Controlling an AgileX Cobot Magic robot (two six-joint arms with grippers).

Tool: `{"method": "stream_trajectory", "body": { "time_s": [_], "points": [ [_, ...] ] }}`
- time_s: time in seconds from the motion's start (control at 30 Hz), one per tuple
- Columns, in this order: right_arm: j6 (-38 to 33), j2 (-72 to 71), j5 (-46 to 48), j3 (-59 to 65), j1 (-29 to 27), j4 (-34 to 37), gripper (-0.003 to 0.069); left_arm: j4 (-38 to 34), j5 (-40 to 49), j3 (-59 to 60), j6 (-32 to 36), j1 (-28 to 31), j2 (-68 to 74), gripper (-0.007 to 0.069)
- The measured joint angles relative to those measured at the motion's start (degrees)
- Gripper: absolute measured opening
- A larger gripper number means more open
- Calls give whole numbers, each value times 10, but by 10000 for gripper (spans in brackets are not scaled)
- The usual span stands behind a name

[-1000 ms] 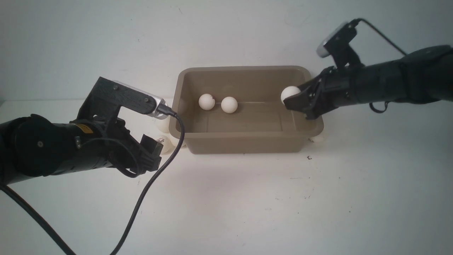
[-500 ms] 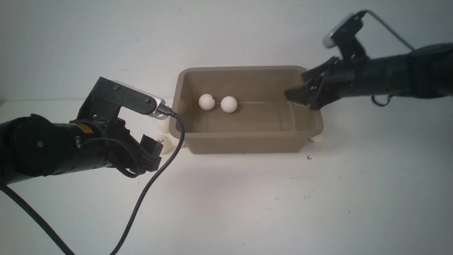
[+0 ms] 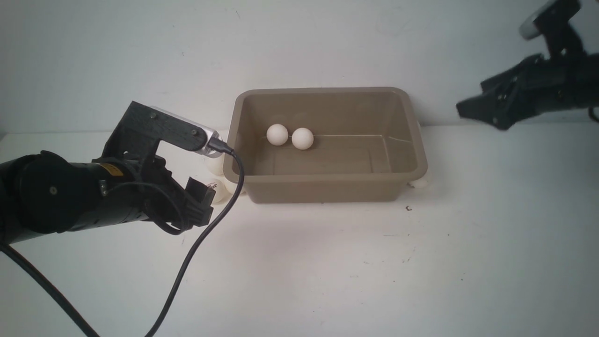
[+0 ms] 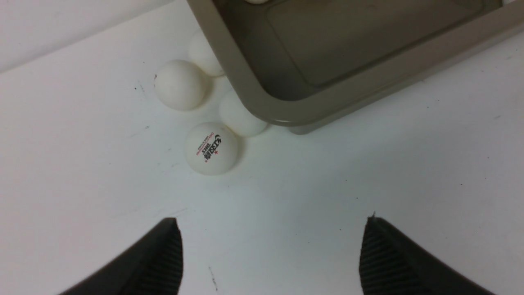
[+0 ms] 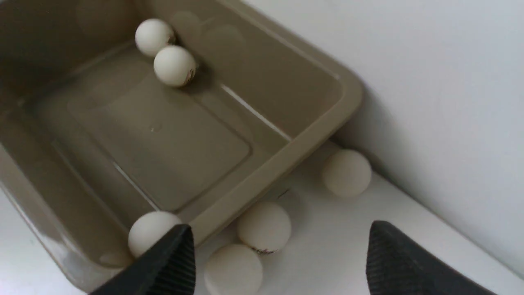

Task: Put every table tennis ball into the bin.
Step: Use the right arm to clamp the table tennis ball closest to it

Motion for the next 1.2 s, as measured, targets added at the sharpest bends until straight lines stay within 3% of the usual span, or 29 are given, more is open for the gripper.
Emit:
{"method": "stream_trajectory", "body": {
  "time_s": [0.53, 1.2],
  "points": [
    [-95, 117, -1, 0, 3, 35, 509, 0, -2, 0, 0, 0, 0, 520],
    [-130, 156, -39, -1, 37, 91, 510, 0, -2, 0, 1, 0, 0, 520]
  ]
}}
